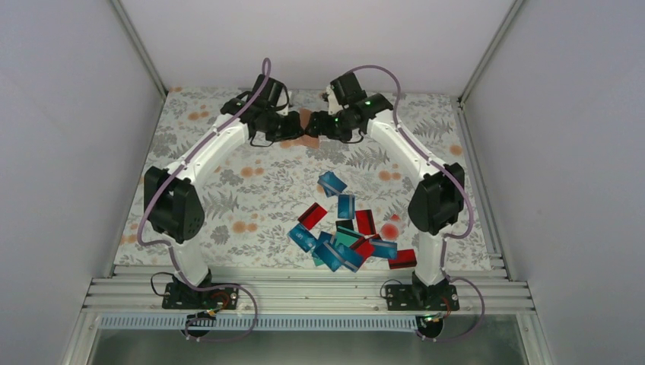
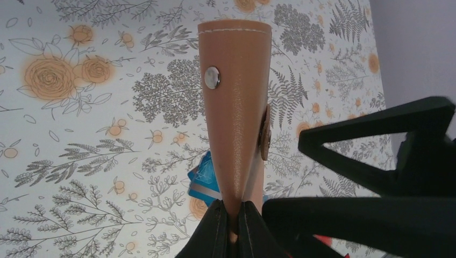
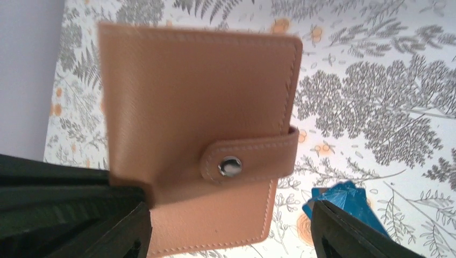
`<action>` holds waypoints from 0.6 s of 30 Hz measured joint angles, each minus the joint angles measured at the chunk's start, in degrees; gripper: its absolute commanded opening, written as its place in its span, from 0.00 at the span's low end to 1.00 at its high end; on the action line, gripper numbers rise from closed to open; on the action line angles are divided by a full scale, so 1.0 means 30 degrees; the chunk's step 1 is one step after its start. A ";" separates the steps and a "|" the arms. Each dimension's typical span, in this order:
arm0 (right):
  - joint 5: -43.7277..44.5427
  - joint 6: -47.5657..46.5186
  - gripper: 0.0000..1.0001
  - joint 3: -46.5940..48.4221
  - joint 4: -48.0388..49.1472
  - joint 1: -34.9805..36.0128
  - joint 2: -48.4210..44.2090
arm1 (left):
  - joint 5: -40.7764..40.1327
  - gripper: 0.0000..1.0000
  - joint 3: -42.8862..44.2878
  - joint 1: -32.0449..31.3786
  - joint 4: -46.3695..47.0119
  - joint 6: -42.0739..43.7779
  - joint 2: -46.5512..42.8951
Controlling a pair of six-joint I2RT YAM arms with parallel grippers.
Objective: Put the credit cards into the card holder
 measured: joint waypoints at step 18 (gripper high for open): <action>0.1209 -0.0007 0.69 0.0962 -0.0240 -0.0437 0.0372 | -0.0007 0.02 0.1472 -0.0284 -0.1064 0.0022 0.0248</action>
